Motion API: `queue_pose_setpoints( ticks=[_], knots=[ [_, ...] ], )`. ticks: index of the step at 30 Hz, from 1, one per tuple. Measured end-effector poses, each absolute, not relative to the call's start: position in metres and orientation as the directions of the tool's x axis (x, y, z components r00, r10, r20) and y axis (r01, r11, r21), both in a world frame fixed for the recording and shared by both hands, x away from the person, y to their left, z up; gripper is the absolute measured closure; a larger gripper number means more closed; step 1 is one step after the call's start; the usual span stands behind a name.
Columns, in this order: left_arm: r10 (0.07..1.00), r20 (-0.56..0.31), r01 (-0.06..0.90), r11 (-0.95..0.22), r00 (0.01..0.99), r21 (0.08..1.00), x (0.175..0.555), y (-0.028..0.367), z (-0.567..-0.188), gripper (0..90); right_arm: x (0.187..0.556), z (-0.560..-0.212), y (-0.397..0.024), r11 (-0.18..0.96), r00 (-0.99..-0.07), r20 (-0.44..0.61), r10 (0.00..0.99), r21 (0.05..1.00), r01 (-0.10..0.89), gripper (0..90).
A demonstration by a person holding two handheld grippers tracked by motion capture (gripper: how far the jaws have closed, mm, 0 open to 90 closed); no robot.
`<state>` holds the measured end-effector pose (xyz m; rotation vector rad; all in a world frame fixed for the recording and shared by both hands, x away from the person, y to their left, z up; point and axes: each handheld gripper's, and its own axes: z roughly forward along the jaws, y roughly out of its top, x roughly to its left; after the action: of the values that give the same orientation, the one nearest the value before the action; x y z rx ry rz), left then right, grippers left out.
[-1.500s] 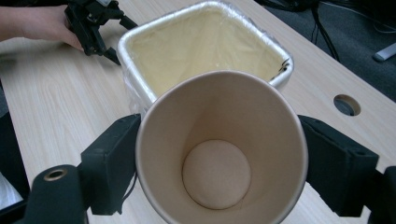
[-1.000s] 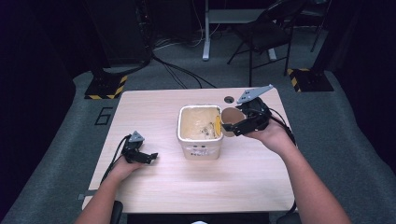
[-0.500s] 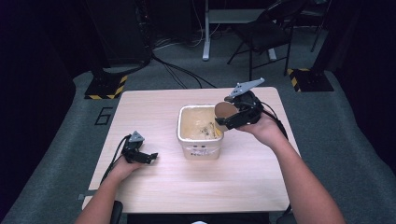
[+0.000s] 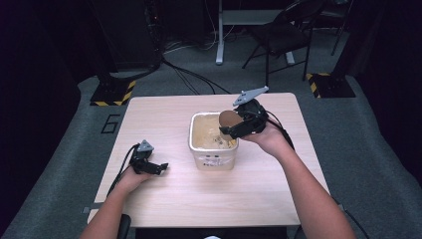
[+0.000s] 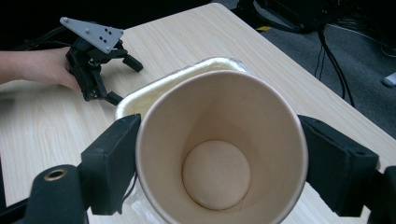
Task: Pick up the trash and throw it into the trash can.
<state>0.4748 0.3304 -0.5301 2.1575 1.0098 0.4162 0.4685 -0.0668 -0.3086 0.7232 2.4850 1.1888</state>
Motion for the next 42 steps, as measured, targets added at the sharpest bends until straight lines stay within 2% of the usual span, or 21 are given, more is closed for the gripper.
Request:
queue_pose_setpoints(
  ticks=[25,42],
  knots=[
    [0.765,-0.008,0.538,-0.445,0.643,0.716,0.475,0.330,-0.530,0.2,0.484,-0.327,-0.032,0.562,-0.829,-0.089,0.552,0.774,0.290,18.3],
    [0.765,-0.008,0.538,-0.445,0.644,0.716,0.475,0.330,-0.530,0.2,0.499,-0.354,-0.024,0.558,-0.809,-0.076,0.584,0.761,0.331,18.3]
  ],
)
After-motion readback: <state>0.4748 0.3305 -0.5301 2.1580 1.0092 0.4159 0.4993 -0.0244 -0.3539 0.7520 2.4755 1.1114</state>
